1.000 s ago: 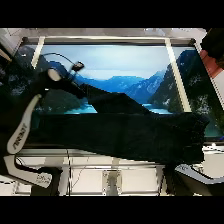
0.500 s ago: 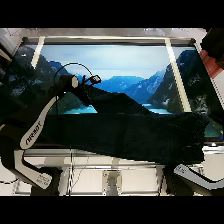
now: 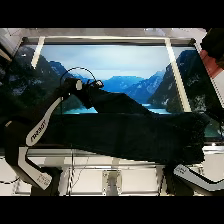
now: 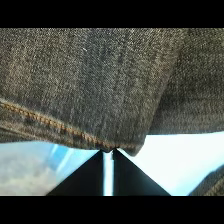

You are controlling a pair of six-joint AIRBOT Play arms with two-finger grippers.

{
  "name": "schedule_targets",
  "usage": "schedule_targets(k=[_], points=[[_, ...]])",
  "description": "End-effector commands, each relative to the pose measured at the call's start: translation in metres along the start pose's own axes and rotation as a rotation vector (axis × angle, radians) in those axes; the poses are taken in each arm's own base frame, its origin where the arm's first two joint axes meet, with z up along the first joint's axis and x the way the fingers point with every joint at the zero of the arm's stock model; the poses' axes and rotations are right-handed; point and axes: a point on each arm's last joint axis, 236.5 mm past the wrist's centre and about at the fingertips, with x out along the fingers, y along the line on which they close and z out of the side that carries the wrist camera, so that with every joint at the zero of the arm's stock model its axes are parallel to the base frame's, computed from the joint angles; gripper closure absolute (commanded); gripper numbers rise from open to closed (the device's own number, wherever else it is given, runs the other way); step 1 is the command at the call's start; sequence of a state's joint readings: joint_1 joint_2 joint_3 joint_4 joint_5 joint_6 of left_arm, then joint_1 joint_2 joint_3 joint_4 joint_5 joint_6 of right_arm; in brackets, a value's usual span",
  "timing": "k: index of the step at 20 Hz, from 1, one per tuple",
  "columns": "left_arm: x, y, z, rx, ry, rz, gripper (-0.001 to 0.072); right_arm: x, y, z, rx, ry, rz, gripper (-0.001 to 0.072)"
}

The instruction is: Fold the clothes and pants, and hang the long-sleeved shirts on hangers.

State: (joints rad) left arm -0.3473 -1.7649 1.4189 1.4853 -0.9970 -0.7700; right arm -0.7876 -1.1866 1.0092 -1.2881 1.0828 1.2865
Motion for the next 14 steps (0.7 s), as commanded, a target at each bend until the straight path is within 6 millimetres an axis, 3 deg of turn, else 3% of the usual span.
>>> schedule_targets(k=[1,3,5,8,11,14], points=[[-0.003,0.009,0.019,-0.018,-0.056,0.050,0.0685,0.001,0.001,0.000,0.000,0.001,0.000,0.0366],[-0.023,0.035,0.028,-0.086,-0.081,0.141,0.0686,0.002,0.001,-0.002,0.001,0.007,0.000,0.0366],[-0.061,0.077,0.027,-0.176,-0.094,0.295,0.0686,0.004,0.000,-0.006,0.002,0.018,0.001,0.0366],[-0.151,0.140,0.015,-0.359,-0.172,0.529,0.0686,0.010,-0.001,-0.016,0.006,0.044,0.001,0.0366],[-0.237,0.170,-0.017,-0.514,-0.236,0.659,0.0688,0.018,-0.001,-0.029,0.014,0.072,0.004,0.0366],[-0.298,0.178,-0.074,-0.648,-0.207,0.758,0.0688,0.020,-0.001,-0.033,0.016,0.084,0.006,0.0366]])
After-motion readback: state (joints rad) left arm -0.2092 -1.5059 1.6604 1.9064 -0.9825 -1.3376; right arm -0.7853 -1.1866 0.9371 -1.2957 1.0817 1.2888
